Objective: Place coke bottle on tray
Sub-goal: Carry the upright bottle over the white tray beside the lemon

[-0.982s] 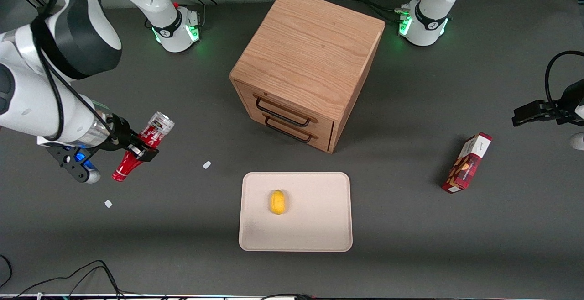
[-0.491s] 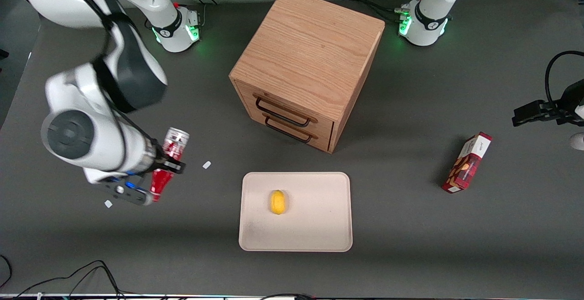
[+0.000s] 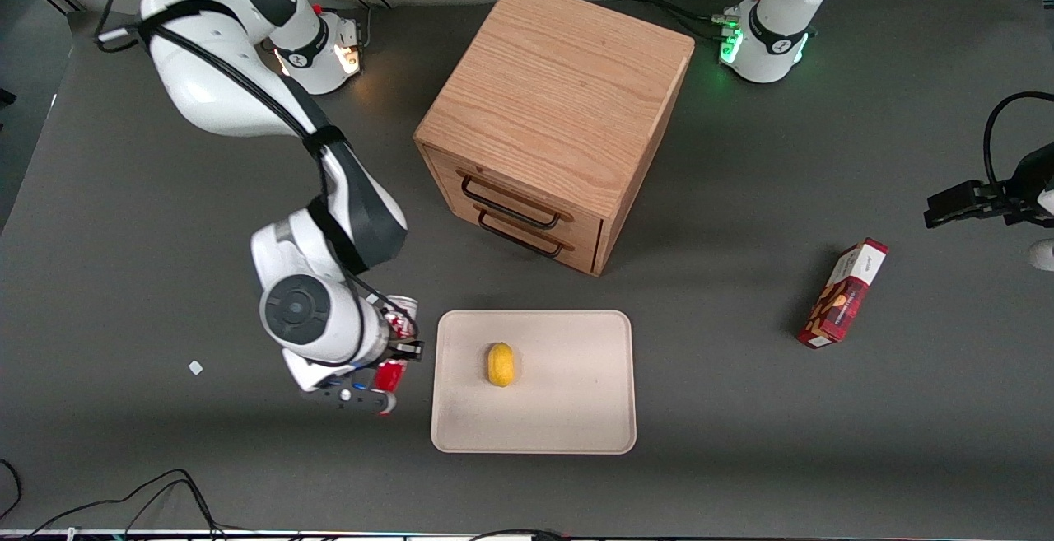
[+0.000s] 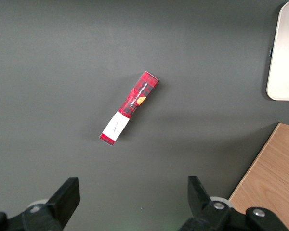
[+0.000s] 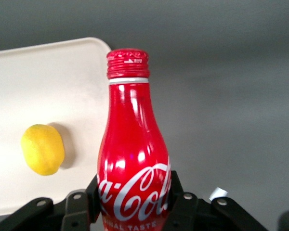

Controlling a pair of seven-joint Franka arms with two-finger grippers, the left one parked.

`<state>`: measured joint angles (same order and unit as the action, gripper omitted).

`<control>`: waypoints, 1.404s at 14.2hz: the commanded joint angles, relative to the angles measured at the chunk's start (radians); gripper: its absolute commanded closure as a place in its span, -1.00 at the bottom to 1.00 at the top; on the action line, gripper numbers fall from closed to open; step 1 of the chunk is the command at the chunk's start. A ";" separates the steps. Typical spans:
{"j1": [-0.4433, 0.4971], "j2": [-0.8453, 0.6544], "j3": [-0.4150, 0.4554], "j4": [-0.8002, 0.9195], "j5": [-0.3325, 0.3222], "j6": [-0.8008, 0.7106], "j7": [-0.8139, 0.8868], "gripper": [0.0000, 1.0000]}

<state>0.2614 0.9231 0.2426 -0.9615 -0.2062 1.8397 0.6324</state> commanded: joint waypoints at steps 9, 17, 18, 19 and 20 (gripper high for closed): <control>0.051 0.187 -0.011 0.066 0.019 0.208 -0.053 1.00; 0.055 0.210 -0.012 0.061 0.019 0.265 -0.096 1.00; 0.055 0.212 -0.012 0.061 0.019 0.272 -0.096 0.80; 0.055 0.212 -0.012 0.060 0.019 0.277 -0.096 0.57; 0.053 0.218 -0.012 0.060 0.019 0.279 -0.096 0.52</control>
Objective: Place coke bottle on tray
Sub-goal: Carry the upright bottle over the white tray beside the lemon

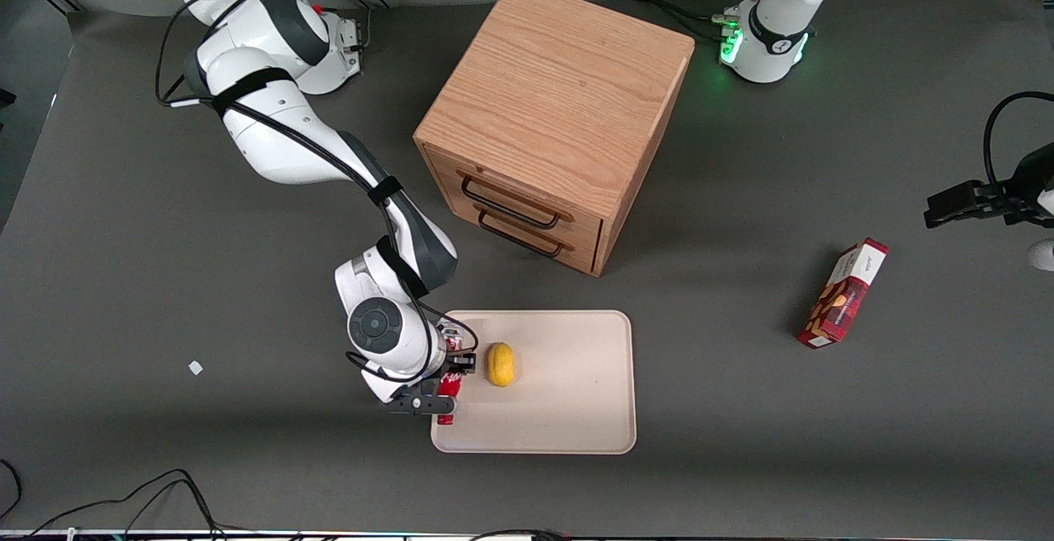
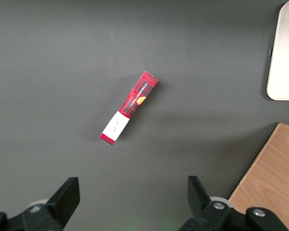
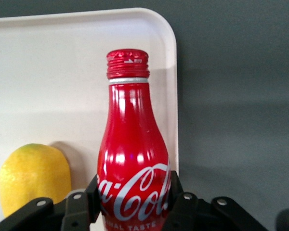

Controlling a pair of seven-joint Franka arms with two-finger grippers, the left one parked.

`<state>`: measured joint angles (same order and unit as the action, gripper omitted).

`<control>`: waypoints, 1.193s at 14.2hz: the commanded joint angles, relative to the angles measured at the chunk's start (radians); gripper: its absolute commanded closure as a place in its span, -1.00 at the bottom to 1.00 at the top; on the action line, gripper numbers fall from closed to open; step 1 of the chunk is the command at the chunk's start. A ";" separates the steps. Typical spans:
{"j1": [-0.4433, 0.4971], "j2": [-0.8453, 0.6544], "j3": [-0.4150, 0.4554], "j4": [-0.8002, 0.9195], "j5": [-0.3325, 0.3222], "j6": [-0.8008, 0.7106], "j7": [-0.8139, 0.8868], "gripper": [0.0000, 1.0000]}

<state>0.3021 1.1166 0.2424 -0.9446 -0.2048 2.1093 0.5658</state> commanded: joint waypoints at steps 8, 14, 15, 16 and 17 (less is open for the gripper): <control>0.005 0.023 -0.014 0.036 0.018 0.009 -0.018 -1.00; 0.008 0.023 -0.014 0.036 0.018 0.009 -0.017 -1.00; 0.008 0.023 -0.014 0.036 0.018 0.009 -0.017 -1.00; 0.008 0.022 -0.014 0.036 0.018 0.009 -0.017 -1.00; 0.009 0.022 -0.014 0.036 0.018 0.009 -0.017 -1.00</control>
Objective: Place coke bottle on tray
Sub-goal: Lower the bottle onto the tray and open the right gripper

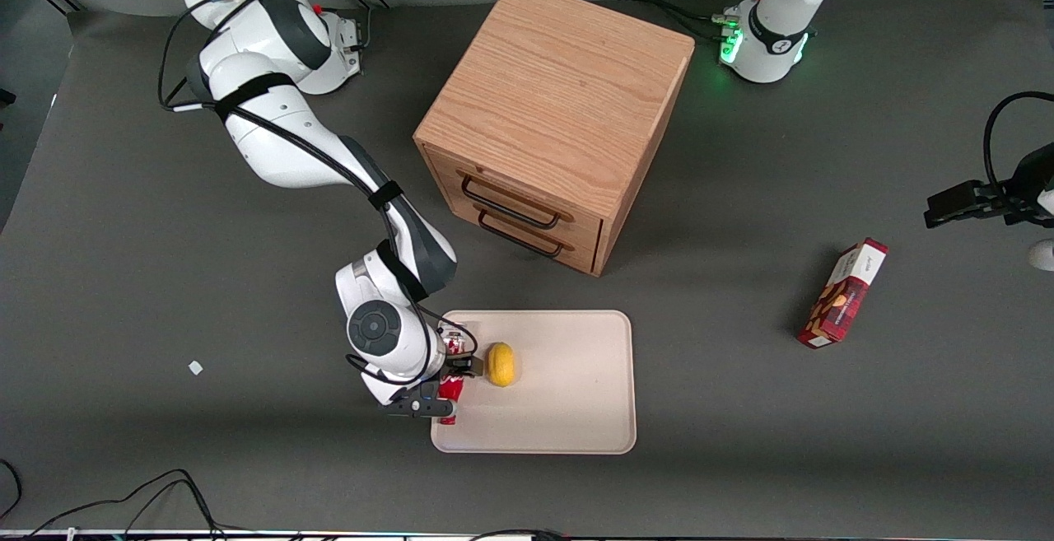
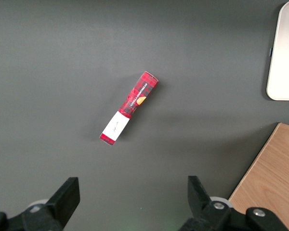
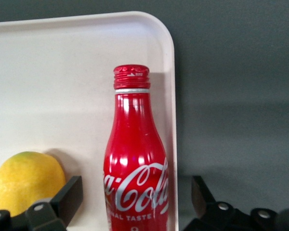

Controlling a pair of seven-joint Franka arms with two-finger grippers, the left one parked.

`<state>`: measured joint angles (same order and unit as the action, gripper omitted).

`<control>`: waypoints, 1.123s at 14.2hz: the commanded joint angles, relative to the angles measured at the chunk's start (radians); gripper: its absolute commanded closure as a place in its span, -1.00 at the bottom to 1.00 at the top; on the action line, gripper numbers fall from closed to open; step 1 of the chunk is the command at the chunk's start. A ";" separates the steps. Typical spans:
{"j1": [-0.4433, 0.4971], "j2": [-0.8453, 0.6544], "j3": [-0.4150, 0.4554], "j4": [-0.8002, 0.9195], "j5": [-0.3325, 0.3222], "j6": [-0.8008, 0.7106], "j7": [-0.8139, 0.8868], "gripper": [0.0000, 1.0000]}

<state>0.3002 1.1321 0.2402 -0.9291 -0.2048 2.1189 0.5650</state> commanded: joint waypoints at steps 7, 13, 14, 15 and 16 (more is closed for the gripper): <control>0.007 -0.058 -0.001 -0.005 0.022 -0.020 0.033 -1.00; -0.045 -0.442 0.030 -0.463 0.070 -0.057 0.092 -1.00; -0.059 -0.521 0.031 -0.555 0.073 -0.056 0.092 -1.00; -0.085 -0.588 0.047 -0.632 0.076 -0.056 0.090 -1.00; -0.126 -0.644 0.077 -0.690 0.081 -0.059 0.084 -1.00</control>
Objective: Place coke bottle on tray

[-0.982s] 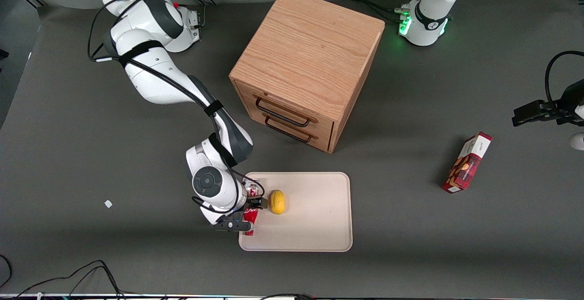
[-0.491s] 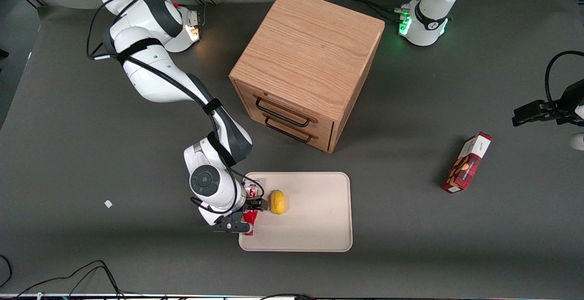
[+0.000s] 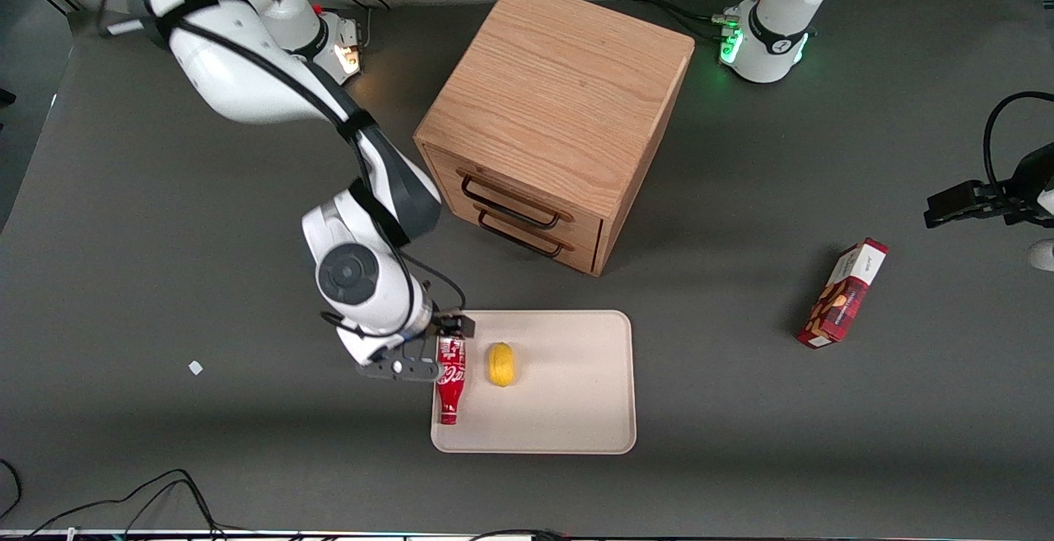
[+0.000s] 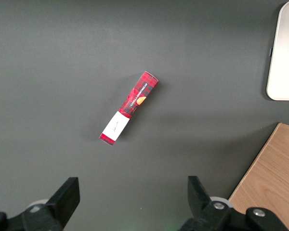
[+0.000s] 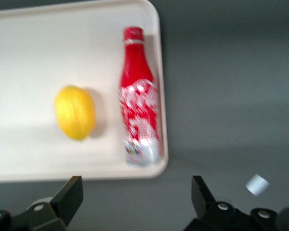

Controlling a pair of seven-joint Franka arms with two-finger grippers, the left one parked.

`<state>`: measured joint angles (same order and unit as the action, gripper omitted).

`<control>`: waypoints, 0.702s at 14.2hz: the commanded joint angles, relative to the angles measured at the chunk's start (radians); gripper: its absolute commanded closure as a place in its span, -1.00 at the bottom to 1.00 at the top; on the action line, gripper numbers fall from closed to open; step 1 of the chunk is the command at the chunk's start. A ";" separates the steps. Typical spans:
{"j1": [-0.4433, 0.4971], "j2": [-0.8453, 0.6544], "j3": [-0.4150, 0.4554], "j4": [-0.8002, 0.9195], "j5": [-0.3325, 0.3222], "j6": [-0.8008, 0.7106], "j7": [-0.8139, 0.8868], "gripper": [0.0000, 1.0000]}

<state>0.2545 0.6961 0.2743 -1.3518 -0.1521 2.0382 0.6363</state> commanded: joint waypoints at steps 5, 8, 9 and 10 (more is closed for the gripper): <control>-0.450 -0.380 0.337 -0.359 0.028 -0.191 -0.087 -1.00; -0.663 -0.453 0.511 -0.355 0.028 -0.308 -0.156 -1.00; -0.717 -0.467 0.549 -0.351 0.026 -0.340 -0.190 -1.00; -0.765 -0.478 0.583 -0.340 0.026 -0.377 -0.231 -1.00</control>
<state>-0.4208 0.2694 0.7913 -1.6665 -0.1492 1.7039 0.4809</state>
